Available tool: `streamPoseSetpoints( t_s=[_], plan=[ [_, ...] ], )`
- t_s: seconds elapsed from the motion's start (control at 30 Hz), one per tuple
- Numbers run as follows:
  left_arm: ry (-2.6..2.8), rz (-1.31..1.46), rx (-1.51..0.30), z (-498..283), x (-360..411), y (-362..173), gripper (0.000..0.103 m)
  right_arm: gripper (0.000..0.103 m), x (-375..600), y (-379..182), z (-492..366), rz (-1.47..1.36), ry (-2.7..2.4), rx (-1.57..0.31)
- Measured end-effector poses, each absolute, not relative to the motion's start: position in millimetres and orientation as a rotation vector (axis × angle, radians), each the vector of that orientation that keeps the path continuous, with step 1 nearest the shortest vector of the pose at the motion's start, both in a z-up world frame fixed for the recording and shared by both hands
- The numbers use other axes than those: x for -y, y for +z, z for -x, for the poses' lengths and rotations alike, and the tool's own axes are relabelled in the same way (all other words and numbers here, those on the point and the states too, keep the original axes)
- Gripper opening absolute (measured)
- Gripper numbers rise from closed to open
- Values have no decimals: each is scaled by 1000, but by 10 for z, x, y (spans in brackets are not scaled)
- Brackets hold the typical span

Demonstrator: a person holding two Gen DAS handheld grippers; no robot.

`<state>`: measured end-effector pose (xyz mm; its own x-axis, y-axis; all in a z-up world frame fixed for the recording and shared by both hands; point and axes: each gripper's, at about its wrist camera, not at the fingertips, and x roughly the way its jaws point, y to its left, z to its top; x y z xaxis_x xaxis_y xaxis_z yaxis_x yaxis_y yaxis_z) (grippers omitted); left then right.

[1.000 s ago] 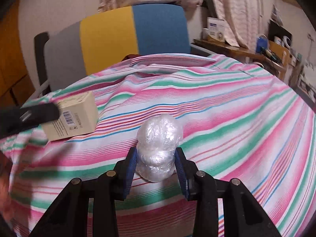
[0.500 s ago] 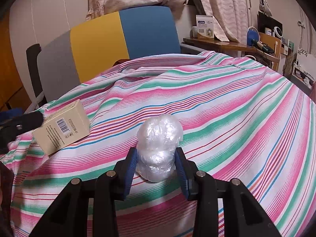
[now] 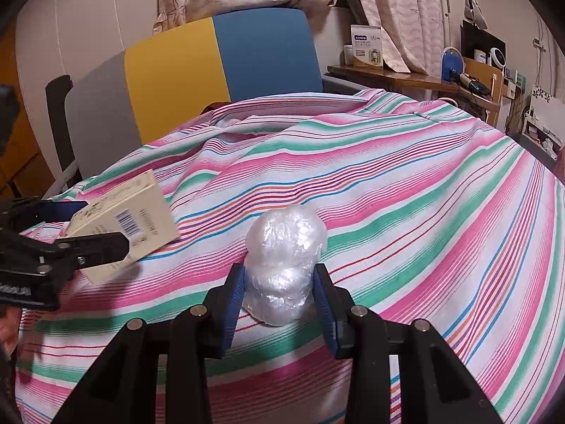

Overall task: Organize objects
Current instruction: 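Grasp the cream medicine box with the left tool while the right tool holds the wrapped item, then carry the cream medicine box into the gold tray and open the left tool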

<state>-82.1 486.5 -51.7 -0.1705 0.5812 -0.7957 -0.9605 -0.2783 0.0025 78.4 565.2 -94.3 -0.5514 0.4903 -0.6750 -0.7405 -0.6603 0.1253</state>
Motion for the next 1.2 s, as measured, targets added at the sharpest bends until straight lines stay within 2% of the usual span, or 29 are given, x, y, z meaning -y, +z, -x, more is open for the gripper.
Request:
streamPoseSetpoints(
  t_s=[0.1,0.13,0.17,0.23,0.27,0.33,0.37,0.6,0.9,1.2],
  plan=[
    [1737,840,-595,818,-4828,-447,88,39,-5647,-940,-782,795,2206,-517],
    [1761,839,-605,827,-4841,-445,92,39,-5642,-938,-781,796,2206,-516],
    [1794,834,-624,837,-4862,-446,101,39,-5645,-939,-786,796,2206,-516],
    [1850,817,-646,852,-4900,-459,103,39,-5644,-938,-788,794,2206,-516],
    [1851,823,-645,863,-4906,-471,101,39,-5645,-940,-787,793,2205,-516],
    [1840,849,-636,865,-4903,-528,71,39,-5651,-949,-783,796,2201,-516],
    [1842,865,-653,844,-4912,-574,66,39,-5651,-951,-781,798,2199,-516],
    [1923,787,-636,668,-4791,-632,53,39,-5635,-948,-782,796,2191,-496],
    [2058,822,-507,503,-4486,-797,51,39,-5601,-931,-769,796,2190,-468],
    [2090,858,-396,258,-4099,-695,51,39,-5577,-926,-744,806,2189,-431]
  ],
)
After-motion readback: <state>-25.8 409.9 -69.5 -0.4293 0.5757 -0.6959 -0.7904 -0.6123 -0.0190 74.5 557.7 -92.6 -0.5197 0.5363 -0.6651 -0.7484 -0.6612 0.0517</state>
